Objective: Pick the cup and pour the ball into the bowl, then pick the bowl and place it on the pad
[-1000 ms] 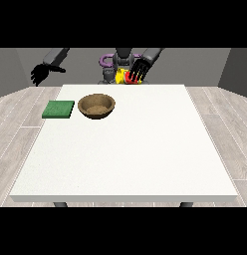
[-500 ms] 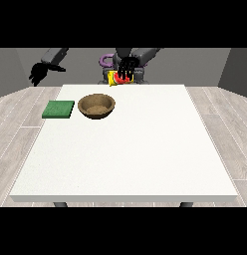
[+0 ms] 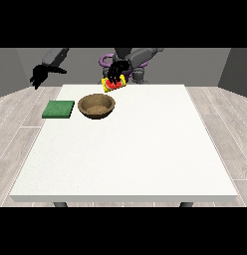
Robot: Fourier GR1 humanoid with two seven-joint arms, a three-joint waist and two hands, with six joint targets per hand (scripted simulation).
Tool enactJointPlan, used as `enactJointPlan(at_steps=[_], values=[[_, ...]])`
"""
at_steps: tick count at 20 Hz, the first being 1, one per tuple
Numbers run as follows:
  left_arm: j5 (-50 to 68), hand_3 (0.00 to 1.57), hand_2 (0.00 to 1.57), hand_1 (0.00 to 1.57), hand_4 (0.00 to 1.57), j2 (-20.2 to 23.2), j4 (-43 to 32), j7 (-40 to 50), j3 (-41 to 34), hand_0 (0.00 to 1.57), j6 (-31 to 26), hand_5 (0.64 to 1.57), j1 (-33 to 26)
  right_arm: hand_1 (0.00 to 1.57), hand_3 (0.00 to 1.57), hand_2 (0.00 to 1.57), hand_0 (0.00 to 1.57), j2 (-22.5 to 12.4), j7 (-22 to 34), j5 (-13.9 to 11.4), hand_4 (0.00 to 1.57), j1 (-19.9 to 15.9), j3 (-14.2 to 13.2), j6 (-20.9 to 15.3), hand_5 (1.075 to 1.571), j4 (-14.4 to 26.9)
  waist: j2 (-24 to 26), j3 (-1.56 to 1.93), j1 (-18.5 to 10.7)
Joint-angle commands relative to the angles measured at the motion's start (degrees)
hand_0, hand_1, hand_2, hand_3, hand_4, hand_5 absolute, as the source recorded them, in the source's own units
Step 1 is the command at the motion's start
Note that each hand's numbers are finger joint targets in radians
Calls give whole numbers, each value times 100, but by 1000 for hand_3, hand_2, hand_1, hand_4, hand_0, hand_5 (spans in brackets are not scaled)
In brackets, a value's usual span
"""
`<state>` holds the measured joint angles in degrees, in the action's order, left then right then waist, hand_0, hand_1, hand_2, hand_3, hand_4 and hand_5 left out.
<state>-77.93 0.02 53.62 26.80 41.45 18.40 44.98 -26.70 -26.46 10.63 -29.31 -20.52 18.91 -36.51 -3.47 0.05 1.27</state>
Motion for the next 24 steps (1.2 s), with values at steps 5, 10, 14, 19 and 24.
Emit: enactJointPlan(at_steps=[5,10,14,19,24], values=[[-700,1571,1571,0,1247,60,-292,-342,344,0,-1111,1385,552,0,149,0,0,-17,125,72,0,-82,10,146,1521,83,100,0,112],[-1072,1571,1571,1511,1203,14,-180,-614,442,1511,-1869,1443,1142,0,171,0,0,-24,72,75,0,3,-23,132,1516,244,282,1,-6],[-1298,1571,1571,1557,1191,0,217,-640,517,1557,-2206,1467,1086,0,172,0,0,-84,92,96,0,-105,-69,53,1516,354,205,-1,-158],[-1505,1571,1571,1506,1207,64,234,-1019,-58,1506,-2112,1459,1067,0,0,0,0,25,-101,119,205,174,-42,134,1546,390,86,-2,-199],[-199,1571,1571,0,1273,225,963,-962,-1187,0,-942,1452,324,0,0,0,0,112,266,199,482,255,-36,163,1561,399,209,-27,-665]])
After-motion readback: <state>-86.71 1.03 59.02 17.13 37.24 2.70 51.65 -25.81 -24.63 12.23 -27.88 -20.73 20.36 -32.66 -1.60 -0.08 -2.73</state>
